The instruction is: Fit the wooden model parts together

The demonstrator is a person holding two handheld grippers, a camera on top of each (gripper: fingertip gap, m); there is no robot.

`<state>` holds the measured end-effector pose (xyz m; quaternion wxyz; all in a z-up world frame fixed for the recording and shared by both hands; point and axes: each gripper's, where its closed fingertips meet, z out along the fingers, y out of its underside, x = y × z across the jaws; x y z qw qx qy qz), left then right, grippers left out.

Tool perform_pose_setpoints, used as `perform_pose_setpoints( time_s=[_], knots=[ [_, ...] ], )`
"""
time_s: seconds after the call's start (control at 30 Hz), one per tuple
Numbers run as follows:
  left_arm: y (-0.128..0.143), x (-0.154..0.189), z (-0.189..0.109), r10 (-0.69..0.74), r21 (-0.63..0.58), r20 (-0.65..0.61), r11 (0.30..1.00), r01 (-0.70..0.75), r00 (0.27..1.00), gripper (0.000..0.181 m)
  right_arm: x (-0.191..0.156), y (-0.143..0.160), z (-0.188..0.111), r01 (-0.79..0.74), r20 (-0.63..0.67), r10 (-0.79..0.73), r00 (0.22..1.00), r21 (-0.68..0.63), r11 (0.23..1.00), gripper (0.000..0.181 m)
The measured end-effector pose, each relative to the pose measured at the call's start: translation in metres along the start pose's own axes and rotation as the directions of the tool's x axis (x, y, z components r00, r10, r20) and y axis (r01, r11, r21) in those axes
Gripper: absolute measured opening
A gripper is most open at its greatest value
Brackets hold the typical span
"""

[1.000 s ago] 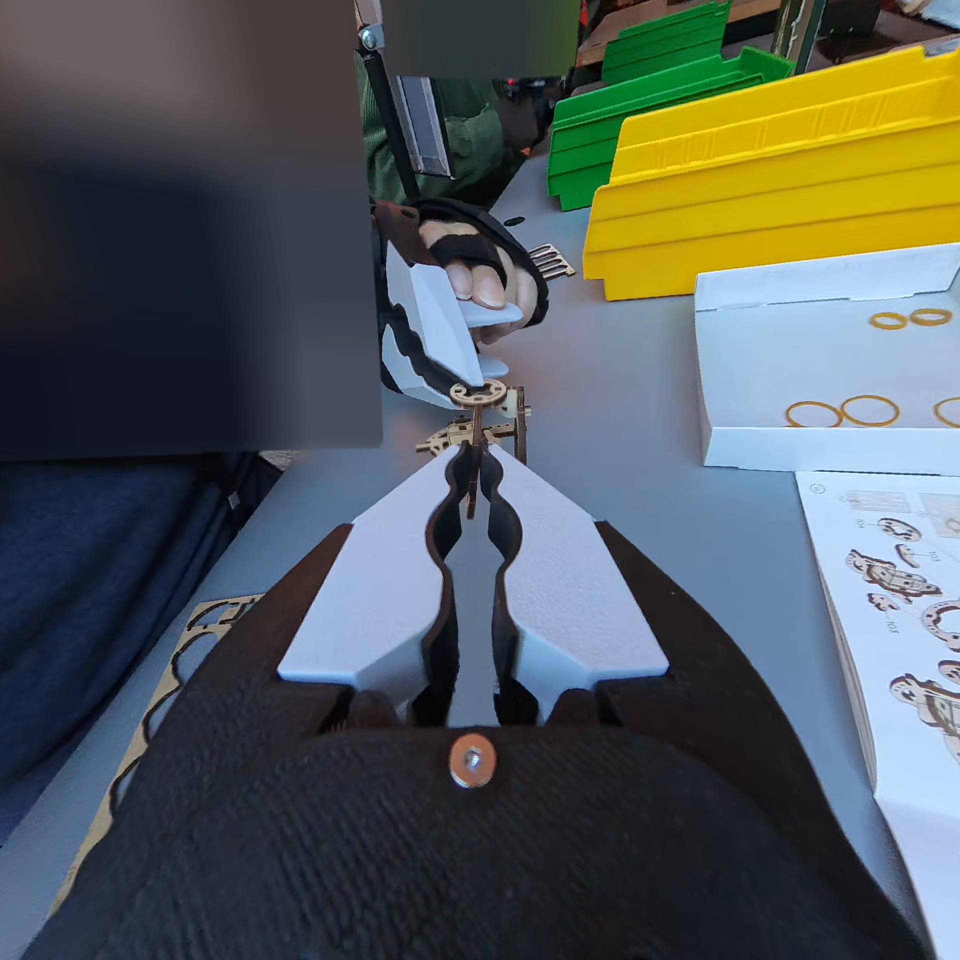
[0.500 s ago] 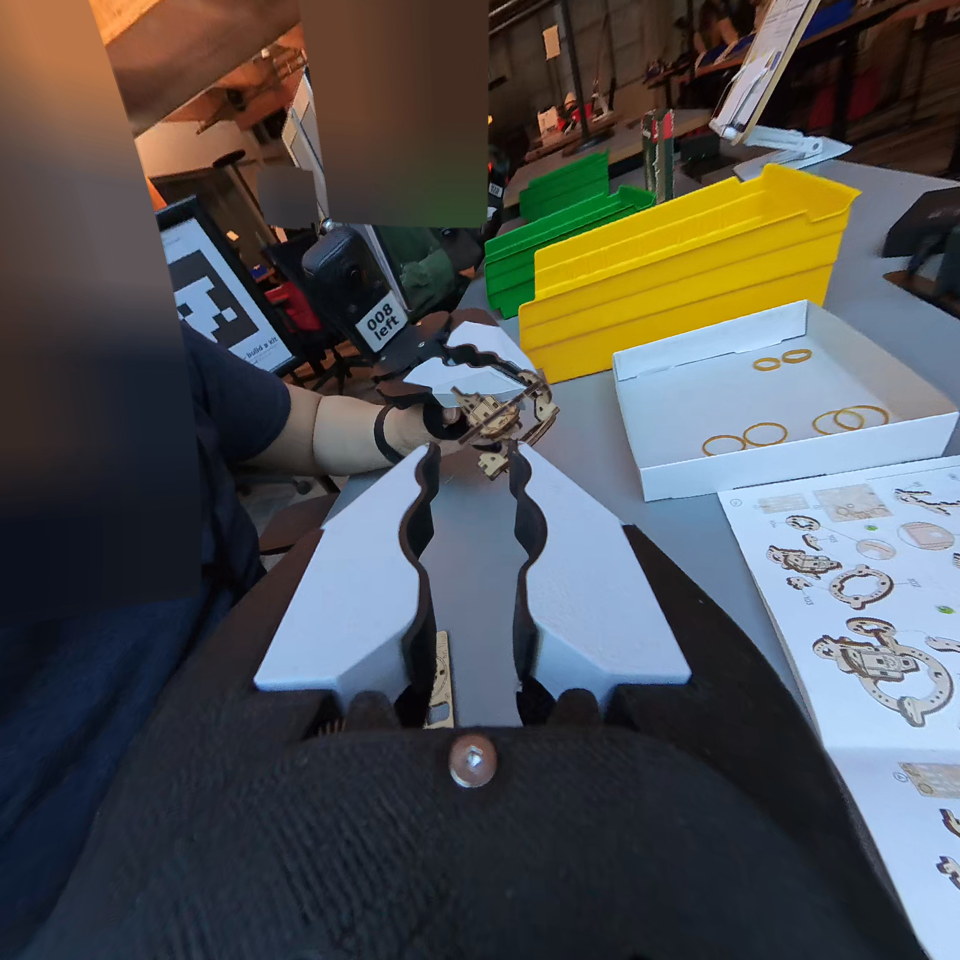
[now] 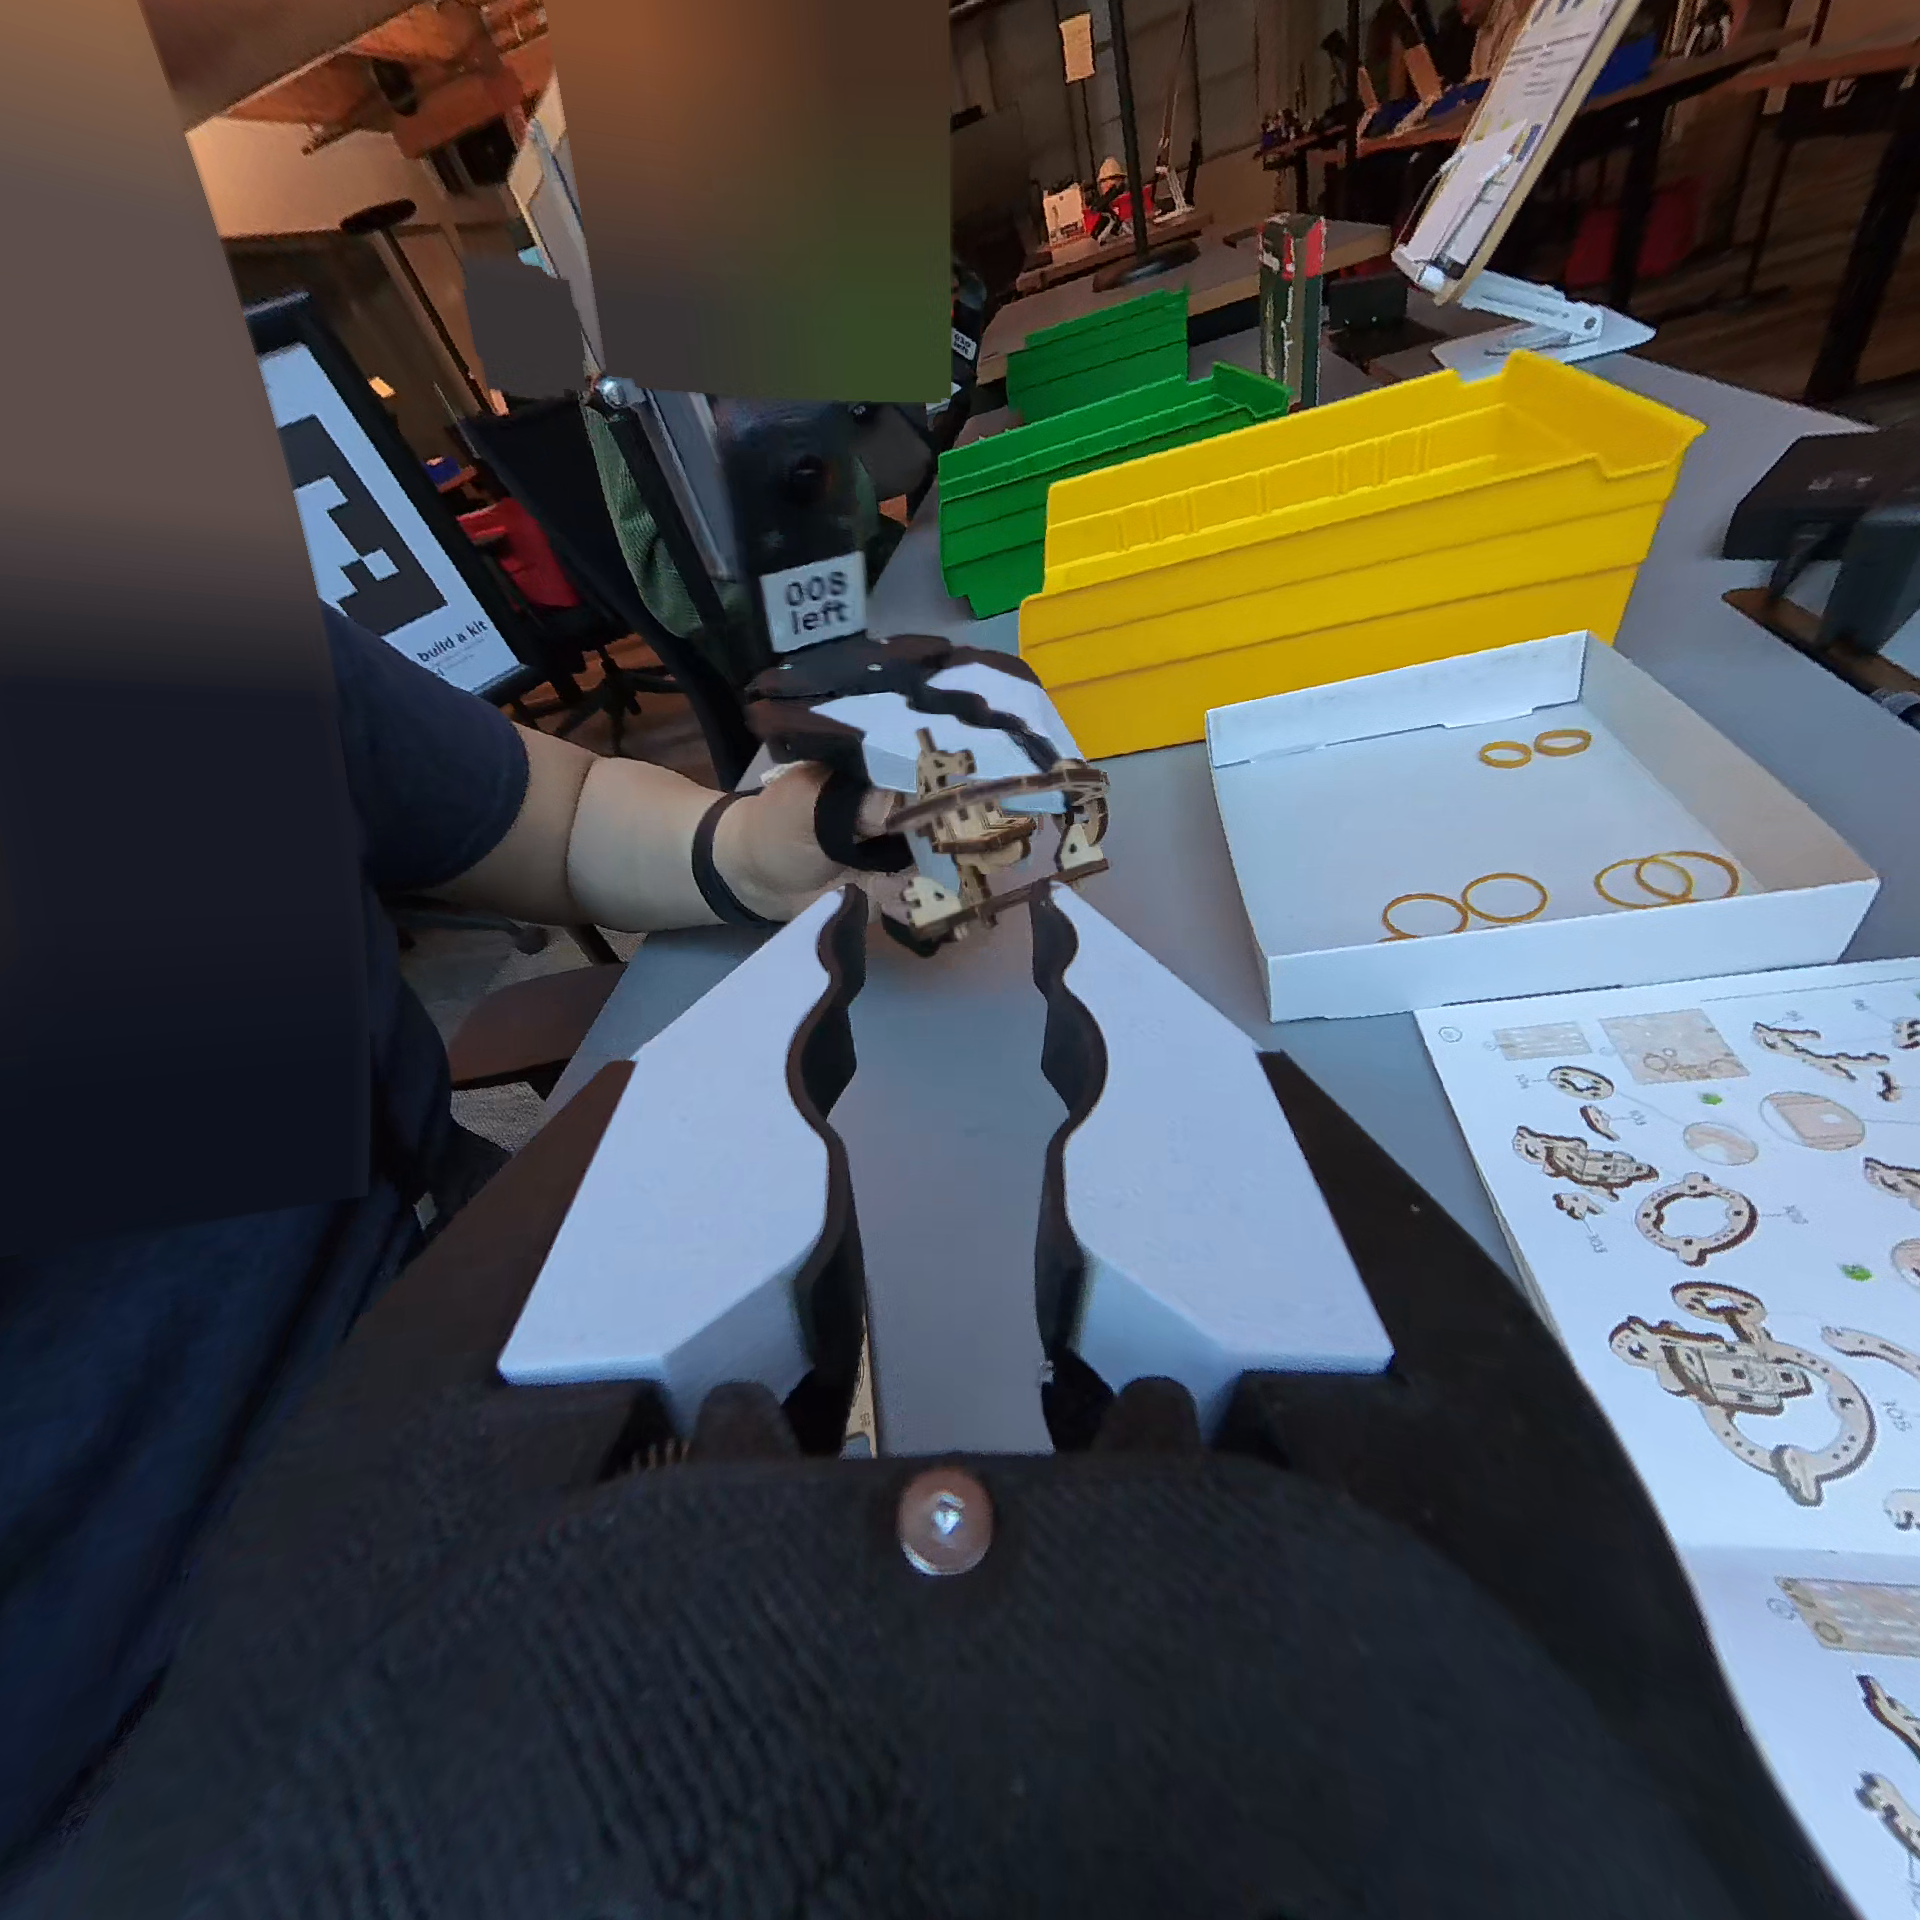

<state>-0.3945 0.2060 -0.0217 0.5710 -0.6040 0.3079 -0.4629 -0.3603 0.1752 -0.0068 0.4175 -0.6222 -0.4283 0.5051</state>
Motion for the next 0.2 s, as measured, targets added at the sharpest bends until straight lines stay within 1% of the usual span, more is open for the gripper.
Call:
perform_pose_setpoints(
  time_s=[0.03, 0.07, 0.13, 0.2],
  knots=[
    [-0.002, 0.001, 0.000, -0.087, 0.016, -0.040, 0.996, 0.088, 0.995, 0.000, -0.002, -0.001, 0.000, 0.003, 0.009, -0.003, 1.000, 0.007, 1.000, 0.031],
    [-0.004, 0.002, -0.001, -0.176, 0.031, -0.085, 0.983, 0.179, 0.981, 0.000, -0.002, -0.002, 0.000, -0.003, 0.012, 0.003, 1.000, 0.013, 1.000, 0.032],
    [-0.009, 0.001, -0.003, -0.339, 0.054, -0.177, 0.934, 0.353, 0.924, 0.000, -0.002, -0.005, -0.002, -0.029, 0.024, 0.028, 0.999, 0.035, 0.999, 0.033],
    [-0.015, -0.003, -0.006, -0.438, 0.083, -0.243, 0.880, 0.468, 0.866, 0.000, -0.001, -0.008, -0.004, -0.050, 0.031, 0.048, 0.998, 0.055, 0.997, 0.033]
  ],
)
